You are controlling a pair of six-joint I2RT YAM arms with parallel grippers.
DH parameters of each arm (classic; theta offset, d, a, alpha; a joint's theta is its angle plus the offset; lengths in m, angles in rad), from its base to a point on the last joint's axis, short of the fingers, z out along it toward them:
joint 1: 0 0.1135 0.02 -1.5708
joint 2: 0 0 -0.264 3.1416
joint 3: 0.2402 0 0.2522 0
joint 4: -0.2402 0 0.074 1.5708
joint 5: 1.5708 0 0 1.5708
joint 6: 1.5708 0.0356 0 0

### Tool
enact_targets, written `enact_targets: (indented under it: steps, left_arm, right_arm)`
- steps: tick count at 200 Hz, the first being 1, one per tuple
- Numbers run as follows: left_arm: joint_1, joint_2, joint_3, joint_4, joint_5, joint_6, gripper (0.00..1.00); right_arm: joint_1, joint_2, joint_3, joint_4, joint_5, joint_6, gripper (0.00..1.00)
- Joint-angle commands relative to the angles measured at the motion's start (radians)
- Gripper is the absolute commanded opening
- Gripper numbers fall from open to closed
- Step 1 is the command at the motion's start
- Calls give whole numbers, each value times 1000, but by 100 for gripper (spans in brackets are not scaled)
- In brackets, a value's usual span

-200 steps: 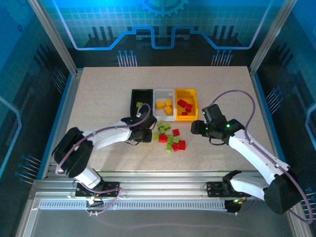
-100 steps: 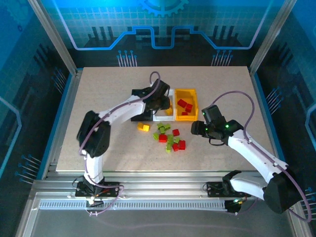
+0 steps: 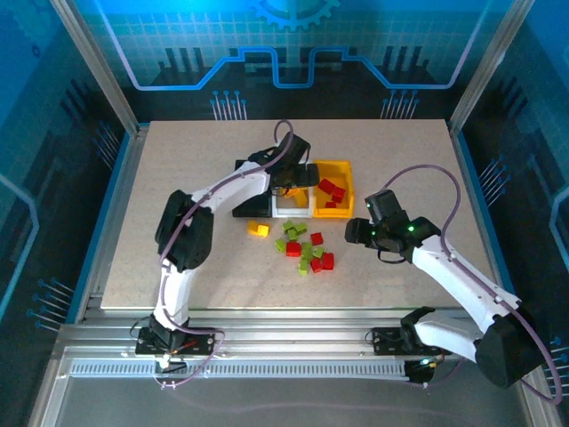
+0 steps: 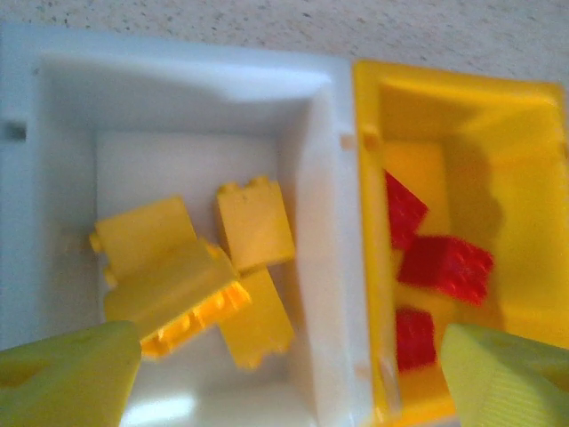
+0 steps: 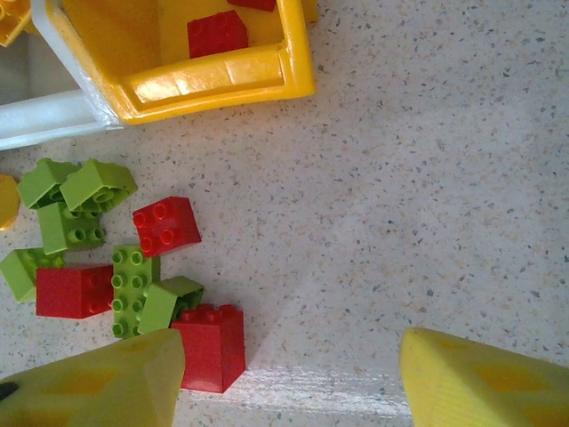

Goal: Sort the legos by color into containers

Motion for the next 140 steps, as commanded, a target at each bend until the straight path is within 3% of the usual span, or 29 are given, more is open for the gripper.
enact_targets:
  steps: [1, 38, 63, 104, 140]
  left_arm:
    - [-55, -210, -147, 27, 35, -7, 90]
    - [-89, -462, -498, 46, 69, -85, 89]
    - [-86, -554, -686, 61, 90, -150, 77]
    - [-35, -481, -802, 206, 217, -268, 74]
    - [-34, -393, -740, 248, 207, -300, 68]
  right_arm:
    - [-15, -21, -6, -21, 9, 14, 66]
    - [-21, -18, -18, -7, 0, 16, 66]
    - [-21, -8, -21, 8, -10, 22, 66]
    - [-21, 0, -11, 13, -11, 27, 66]
    - [-20, -8, 5, -10, 1, 19, 65]
